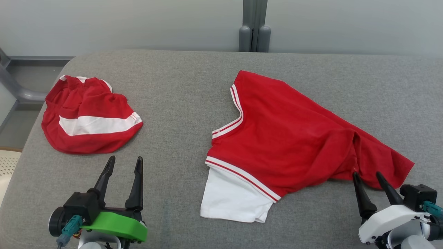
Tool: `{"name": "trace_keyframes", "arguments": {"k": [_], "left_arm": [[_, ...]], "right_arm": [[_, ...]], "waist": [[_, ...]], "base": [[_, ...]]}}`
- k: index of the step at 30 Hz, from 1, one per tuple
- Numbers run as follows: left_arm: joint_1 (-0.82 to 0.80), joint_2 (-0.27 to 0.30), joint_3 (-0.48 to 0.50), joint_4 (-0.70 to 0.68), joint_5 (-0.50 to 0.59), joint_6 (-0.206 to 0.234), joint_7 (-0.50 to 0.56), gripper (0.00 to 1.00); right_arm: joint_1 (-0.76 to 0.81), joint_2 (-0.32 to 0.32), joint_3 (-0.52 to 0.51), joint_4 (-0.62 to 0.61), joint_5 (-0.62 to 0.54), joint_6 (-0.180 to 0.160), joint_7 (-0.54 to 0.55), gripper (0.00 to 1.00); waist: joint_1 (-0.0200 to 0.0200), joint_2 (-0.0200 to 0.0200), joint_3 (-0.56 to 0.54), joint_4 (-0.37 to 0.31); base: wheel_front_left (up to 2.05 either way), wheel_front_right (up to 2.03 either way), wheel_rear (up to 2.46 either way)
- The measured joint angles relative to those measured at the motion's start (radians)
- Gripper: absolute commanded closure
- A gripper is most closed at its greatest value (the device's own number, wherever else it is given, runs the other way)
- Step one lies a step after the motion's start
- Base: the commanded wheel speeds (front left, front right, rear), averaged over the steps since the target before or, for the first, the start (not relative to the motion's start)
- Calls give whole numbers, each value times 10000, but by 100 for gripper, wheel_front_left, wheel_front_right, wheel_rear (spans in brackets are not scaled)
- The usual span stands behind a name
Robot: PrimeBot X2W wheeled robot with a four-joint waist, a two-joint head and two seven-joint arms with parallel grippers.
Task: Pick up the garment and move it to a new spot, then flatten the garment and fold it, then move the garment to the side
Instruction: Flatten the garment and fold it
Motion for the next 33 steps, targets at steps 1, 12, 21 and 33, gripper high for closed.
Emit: {"name": "trace_keyframes", "arguments": {"k": [1, 12, 21, 33], "left_arm": [[0, 13, 10, -6, 0, 0, 0, 0], [-30, 136, -23, -25, 0, 0, 0, 0], [-36, 192, 77, 25, -12, 0, 0, 0], [223, -98, 127, 132, 31, 0, 0, 0]], "right_arm": [[11, 15, 42, 38, 38, 0, -17, 0], [-648, 198, 316, 1005, 230, 0, -73, 0], [-843, 314, 297, 1049, 349, 0, -82, 100], [1045, -290, 403, -1108, 345, 0, -84, 100]], "waist": [[0, 0, 8, 5], [0, 0, 216, 137], [0, 0, 291, 219], [0, 0, -166, -483]], "base": [[0, 0, 0], [0, 0, 0], [0, 0, 0], [0, 0, 0]]}}
